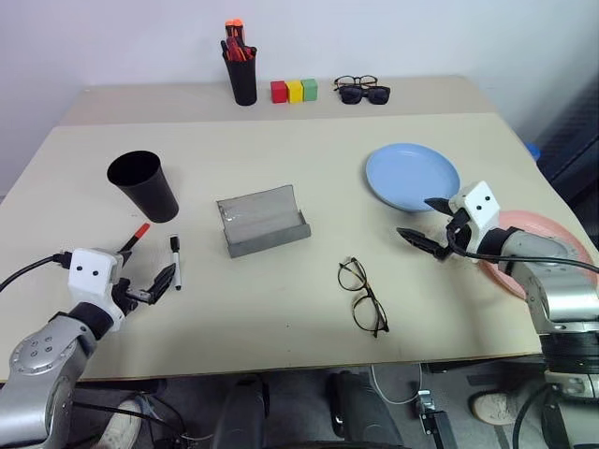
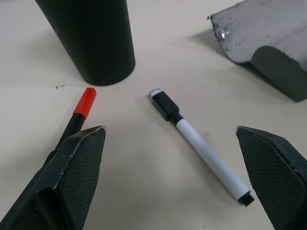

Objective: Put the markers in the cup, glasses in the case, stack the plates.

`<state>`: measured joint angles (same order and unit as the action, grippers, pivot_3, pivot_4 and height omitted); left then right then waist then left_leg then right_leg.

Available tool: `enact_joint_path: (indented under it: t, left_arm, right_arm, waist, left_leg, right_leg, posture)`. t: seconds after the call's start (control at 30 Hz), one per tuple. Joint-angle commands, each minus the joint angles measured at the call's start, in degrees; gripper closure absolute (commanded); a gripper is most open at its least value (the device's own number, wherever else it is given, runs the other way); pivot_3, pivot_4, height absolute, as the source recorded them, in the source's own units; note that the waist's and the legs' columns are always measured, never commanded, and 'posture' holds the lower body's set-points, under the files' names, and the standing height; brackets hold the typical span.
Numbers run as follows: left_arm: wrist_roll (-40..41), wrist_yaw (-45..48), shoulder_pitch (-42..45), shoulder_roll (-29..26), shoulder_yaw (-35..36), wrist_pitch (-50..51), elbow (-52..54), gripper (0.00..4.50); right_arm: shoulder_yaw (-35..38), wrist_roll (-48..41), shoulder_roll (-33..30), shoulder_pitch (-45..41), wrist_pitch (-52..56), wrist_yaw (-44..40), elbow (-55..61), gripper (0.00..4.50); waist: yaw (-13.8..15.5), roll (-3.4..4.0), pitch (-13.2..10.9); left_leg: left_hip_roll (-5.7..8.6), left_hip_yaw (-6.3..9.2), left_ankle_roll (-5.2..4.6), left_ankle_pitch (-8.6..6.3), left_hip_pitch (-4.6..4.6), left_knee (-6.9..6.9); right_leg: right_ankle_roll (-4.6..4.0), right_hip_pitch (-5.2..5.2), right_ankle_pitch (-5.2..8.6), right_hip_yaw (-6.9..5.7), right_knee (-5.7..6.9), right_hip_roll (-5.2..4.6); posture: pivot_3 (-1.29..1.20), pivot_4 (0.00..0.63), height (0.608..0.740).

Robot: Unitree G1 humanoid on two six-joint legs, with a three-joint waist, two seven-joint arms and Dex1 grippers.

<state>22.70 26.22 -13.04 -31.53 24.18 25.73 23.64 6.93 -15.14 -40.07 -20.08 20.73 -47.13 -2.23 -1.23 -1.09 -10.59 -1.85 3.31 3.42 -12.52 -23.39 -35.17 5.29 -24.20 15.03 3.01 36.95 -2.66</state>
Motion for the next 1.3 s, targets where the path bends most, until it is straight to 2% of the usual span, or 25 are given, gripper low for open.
enact_joint_path:
  t: [0.03,0.3,0.5,0.63,0.87,1.13,1.3]
  left_arm:
    - [0.1,-0.5,0.3,0.0,1.2,-0.7,1.9,0.04]
    - [-2.4,-2.5,2.2,0.2,-0.7,-1.3,0.9,0.04]
    - [-4.9,-7.0,5.3,2.5,-2.4,0.1,0.7,0.04]
    - [-3.4,-10.5,6.3,4.7,-1.7,4.1,3.8,0.04]
    - [-4.9,-16.8,9.6,5.9,-4.1,15.1,5.3,0.04]
    - [-5.7,-26.5,19.1,10.3,-4.0,31.5,5.4,0.04]
    - [-7.6,-30.6,24.4,11.5,-4.5,40.7,5.1,0.04]
  right_arm:
    - [-0.5,0.5,0.6,-2.8,-2.3,0.3,-0.6,0.00]
    - [-2.7,1.1,2.3,-3.5,-3.1,1.0,1.3,0.00]
    - [-4.2,0.6,4.6,-3.0,-1.8,2.3,5.9,0.00]
    - [-6.5,1.2,6.3,-3.8,-1.9,2.0,6.0,0.00]
    - [-9.0,0.5,9.4,-5.3,-0.2,3.1,8.7,0.00]
    - [-10.3,-0.6,12.0,-4.6,1.5,3.6,12.7,0.00]
    - [-13.7,0.8,15.0,-6.7,0.2,3.8,11.6,0.00]
  waist:
    - [0.0,0.00,0.0]
    - [0.1,0.00,0.0]
    - [0.1,0.00,0.0]
    - [0.1,-0.01,0.0]
    - [0.1,-0.01,0.0]
    - [0.2,-0.04,0.0]
    - [-0.2,-0.04,0.0]
  left_leg:
    - [0.00,0.00,0.00,0.00,0.00,0.00]
    - [0.00,0.00,0.00,0.00,0.00,0.00]
    - [0.00,0.01,0.00,0.00,0.00,-0.01]
    - [0.00,0.02,0.00,0.00,0.00,-0.03]
    - [0.00,0.04,0.00,0.00,0.01,-0.04]
    - [0.02,0.07,0.00,0.00,0.00,-0.07]
    - [0.01,0.11,0.01,0.00,0.05,-0.07]
  right_leg:
    - [0.00,0.00,0.00,0.00,0.01,0.01]
    - [0.01,0.01,0.00,0.00,0.01,0.00]
    - [0.23,0.01,-0.13,0.00,0.05,0.01]
    - [0.24,0.01,-0.13,-0.01,0.07,0.01]
    - [0.25,0.01,-0.14,-0.01,0.13,0.02]
    - [0.28,0.04,-0.15,-0.03,0.15,0.02]
    - [0.31,0.04,-0.17,-0.03,0.25,0.06]
  posture:
    - [0.00,0.150,0.740]
    - [0.00,0.150,0.740]
    - [0.00,0.150,0.740]
    - [0.00,0.150,0.740]
    - [0.00,0.150,0.740]
    - [0.00,0.150,0.740]
    - [0.00,0.150,0.740]
